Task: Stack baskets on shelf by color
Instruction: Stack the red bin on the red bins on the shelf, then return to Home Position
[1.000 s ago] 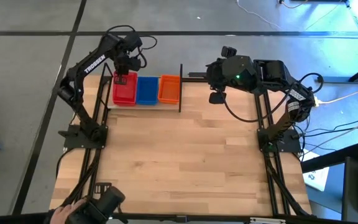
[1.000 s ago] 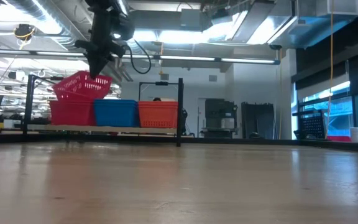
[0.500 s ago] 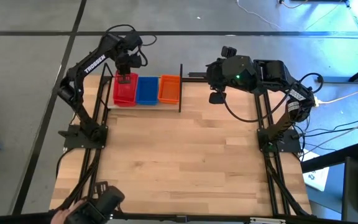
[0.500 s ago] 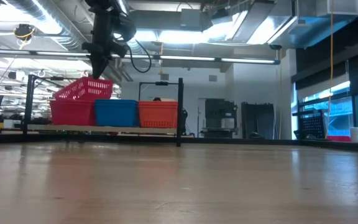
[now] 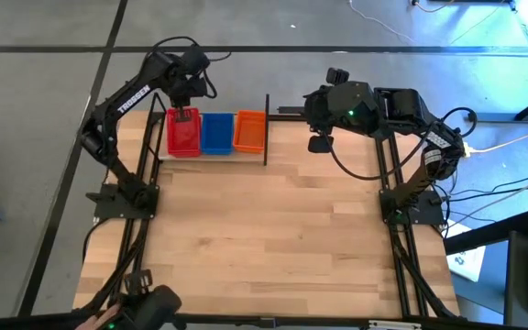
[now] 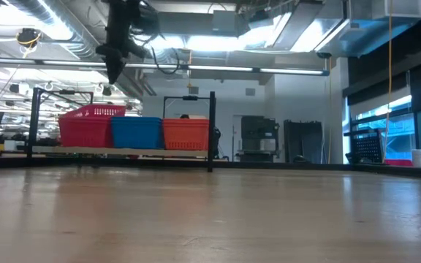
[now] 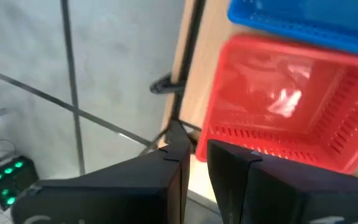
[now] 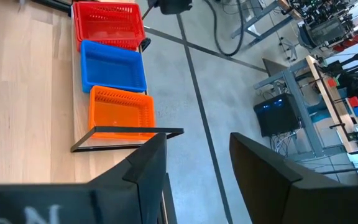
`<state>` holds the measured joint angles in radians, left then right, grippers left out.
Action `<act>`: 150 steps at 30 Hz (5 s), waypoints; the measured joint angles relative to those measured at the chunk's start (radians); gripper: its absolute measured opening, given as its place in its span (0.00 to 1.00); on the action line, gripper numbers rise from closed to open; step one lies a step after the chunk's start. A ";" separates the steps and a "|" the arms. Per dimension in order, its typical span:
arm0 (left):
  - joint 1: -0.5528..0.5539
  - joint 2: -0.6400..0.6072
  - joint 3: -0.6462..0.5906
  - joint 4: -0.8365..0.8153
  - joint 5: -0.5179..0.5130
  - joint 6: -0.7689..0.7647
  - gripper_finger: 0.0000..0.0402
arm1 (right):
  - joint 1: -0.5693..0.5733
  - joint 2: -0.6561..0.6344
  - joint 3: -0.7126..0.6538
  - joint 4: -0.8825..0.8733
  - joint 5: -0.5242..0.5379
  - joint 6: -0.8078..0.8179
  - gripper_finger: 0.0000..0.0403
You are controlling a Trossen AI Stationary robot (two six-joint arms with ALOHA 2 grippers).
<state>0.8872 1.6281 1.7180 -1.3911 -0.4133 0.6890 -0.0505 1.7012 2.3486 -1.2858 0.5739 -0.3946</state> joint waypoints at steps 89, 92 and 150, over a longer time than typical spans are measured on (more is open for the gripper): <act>-0.267 -0.195 -0.097 0.112 0.584 -0.379 0.00 | -0.203 -0.005 -0.001 -0.235 -0.611 0.181 0.45; -0.334 -0.284 -0.097 0.125 0.588 -0.489 0.00 | -0.206 -0.008 -0.001 -0.273 -0.685 0.191 0.45; -0.696 -1.624 -0.963 0.800 0.169 -0.781 0.00 | 0.159 -1.570 -1.474 0.544 -0.368 0.598 0.00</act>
<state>0.1917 0.0043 0.7547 -0.5915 -0.2448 -0.0918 0.1081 0.1312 0.8742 -0.7419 0.2058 0.2038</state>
